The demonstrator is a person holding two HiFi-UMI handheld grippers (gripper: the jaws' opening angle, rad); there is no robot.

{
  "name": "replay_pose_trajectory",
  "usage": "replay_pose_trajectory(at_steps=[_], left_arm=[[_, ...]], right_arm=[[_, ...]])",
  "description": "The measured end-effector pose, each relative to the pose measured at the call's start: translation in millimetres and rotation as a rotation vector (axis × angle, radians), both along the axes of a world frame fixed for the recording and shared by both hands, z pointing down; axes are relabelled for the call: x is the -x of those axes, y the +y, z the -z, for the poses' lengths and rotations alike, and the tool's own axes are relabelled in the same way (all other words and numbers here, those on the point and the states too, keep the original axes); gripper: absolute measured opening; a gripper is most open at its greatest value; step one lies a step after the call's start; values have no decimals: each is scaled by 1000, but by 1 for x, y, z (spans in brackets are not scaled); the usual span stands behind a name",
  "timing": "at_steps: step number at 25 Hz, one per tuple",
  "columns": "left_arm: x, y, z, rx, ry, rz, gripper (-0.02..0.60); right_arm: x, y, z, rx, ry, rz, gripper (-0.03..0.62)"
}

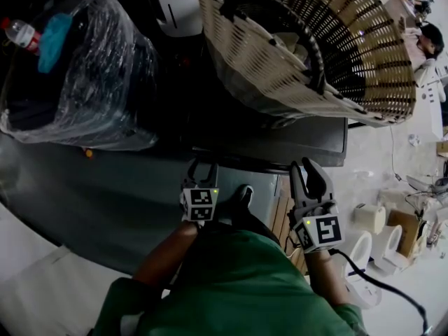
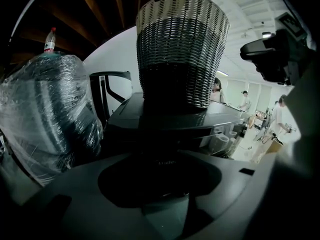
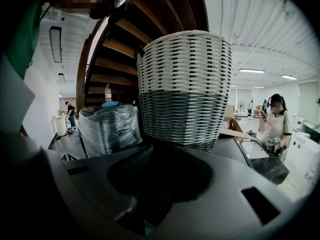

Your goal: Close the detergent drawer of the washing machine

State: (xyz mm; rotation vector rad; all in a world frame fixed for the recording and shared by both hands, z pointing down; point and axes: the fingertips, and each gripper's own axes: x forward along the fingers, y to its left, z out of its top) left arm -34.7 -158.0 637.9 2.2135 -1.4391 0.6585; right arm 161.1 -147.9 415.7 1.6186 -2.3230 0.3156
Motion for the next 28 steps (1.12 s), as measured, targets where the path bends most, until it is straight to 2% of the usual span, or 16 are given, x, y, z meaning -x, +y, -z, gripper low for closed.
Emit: replay_pose_trajectory(at_steps=[14, 19, 28], left_arm=[[-1, -18, 1, -21, -2, 24, 216], [-1, -19, 1, -20, -10, 25, 216], [-1, -19, 1, -14, -11, 31, 216]], right_arm=[[-6, -15, -1, -4, -23, 5, 117], [-5, -18, -9, 47, 3, 12, 115], [-1, -28, -9, 22, 3, 42, 117]])
